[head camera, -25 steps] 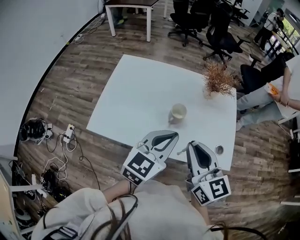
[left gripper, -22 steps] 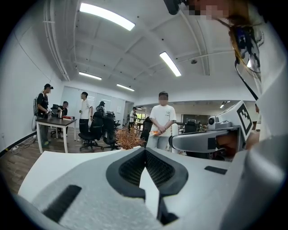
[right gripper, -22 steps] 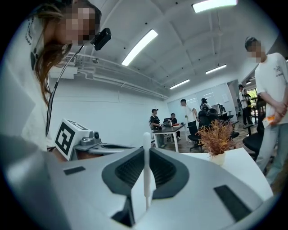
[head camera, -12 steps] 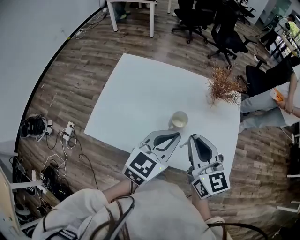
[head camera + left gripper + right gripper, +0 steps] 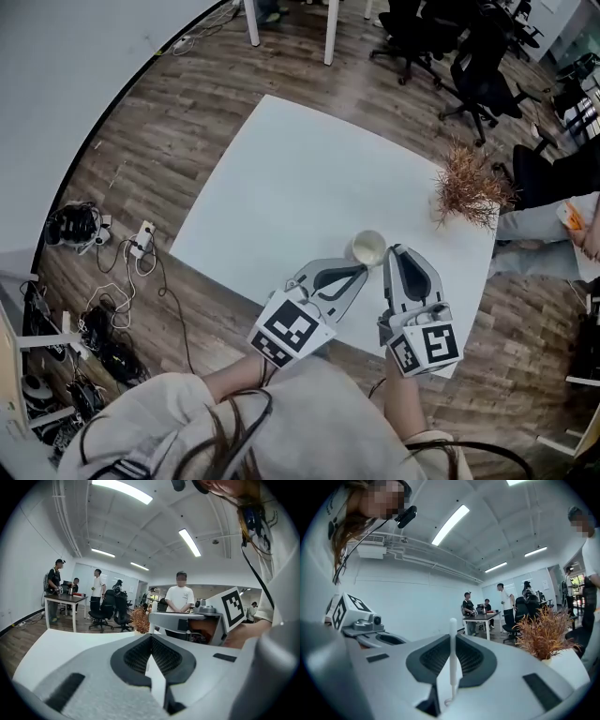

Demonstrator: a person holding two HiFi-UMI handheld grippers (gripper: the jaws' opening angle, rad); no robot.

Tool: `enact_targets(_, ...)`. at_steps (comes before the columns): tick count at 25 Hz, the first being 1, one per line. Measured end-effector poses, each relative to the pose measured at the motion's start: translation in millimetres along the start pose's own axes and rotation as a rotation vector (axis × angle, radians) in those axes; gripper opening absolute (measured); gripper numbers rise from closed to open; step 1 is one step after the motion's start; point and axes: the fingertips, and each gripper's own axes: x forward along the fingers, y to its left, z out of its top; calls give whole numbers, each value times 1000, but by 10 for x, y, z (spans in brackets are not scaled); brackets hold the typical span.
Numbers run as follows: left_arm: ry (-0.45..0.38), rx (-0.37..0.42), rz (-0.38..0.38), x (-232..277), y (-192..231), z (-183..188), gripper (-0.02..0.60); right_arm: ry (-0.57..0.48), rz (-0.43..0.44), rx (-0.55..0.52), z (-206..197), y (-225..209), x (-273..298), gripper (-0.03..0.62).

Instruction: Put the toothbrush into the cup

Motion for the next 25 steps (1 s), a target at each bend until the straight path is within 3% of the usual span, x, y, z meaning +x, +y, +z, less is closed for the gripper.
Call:
enact_targets(6, 16, -15, 20, -39, 99, -94, 3, 18, 5, 11, -243, -151, 297, 48)
enact_targets(25, 45, -62, 49, -56, 212, -243, 3, 256, -20, 77, -1181, -454, 690, 48)
